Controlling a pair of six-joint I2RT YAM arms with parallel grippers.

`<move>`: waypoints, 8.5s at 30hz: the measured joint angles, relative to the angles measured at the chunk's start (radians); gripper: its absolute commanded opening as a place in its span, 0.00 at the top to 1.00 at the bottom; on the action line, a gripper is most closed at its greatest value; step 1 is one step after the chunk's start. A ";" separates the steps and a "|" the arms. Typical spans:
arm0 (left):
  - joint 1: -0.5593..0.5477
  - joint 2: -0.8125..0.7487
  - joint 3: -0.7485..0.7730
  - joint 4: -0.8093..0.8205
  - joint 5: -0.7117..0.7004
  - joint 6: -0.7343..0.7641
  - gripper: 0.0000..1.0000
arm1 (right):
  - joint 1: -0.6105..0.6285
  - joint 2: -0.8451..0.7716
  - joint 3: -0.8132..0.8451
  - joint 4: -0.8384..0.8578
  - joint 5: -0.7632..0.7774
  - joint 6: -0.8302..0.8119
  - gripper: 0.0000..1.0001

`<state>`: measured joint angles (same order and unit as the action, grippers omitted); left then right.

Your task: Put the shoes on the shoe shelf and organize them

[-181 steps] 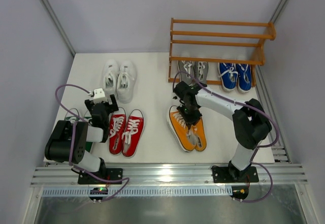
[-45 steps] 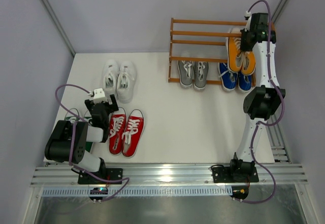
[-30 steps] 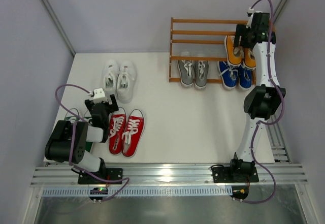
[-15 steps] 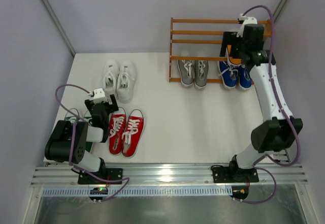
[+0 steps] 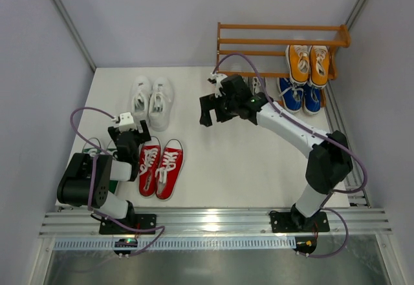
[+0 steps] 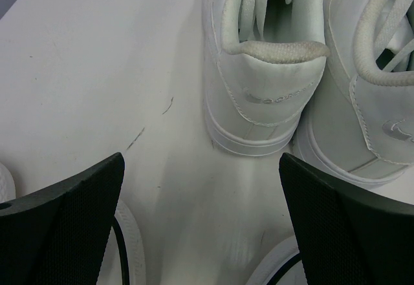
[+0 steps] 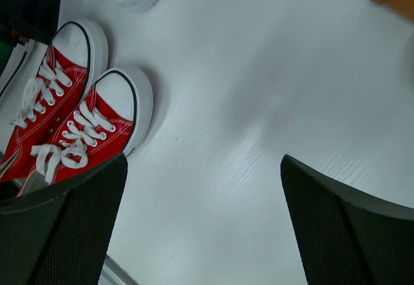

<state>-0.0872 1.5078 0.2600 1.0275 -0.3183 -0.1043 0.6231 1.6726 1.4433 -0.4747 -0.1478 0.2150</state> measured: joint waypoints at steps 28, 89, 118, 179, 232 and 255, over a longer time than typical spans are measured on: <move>0.000 0.000 0.000 0.000 0.000 0.000 0.00 | -0.069 -0.627 -0.484 -0.017 0.150 0.103 0.00; -0.356 0.117 0.780 -2.227 0.274 -0.398 0.01 | -0.069 -0.802 -0.499 -0.187 0.121 -0.028 0.00; -0.800 0.325 1.239 -1.772 0.569 -0.745 1.00 | -0.100 -0.767 -0.410 -0.284 0.369 -0.012 0.00; -0.688 -0.507 0.825 -1.862 -0.084 -0.809 0.00 | -0.060 -0.084 -0.473 -0.122 0.200 0.283 0.96; -0.609 -0.491 0.804 -1.751 -0.028 -0.673 0.00 | -0.203 -0.078 0.245 -0.305 0.449 -0.054 0.96; -0.566 -0.531 0.804 -1.807 -0.034 -0.670 0.01 | -0.270 0.430 0.691 -0.026 0.557 -0.079 0.96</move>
<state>-0.6529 0.9771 1.0637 -0.7792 -0.3523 -0.7742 0.3527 2.1021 2.1342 -0.5011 0.4091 0.1364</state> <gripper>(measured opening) 0.995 0.078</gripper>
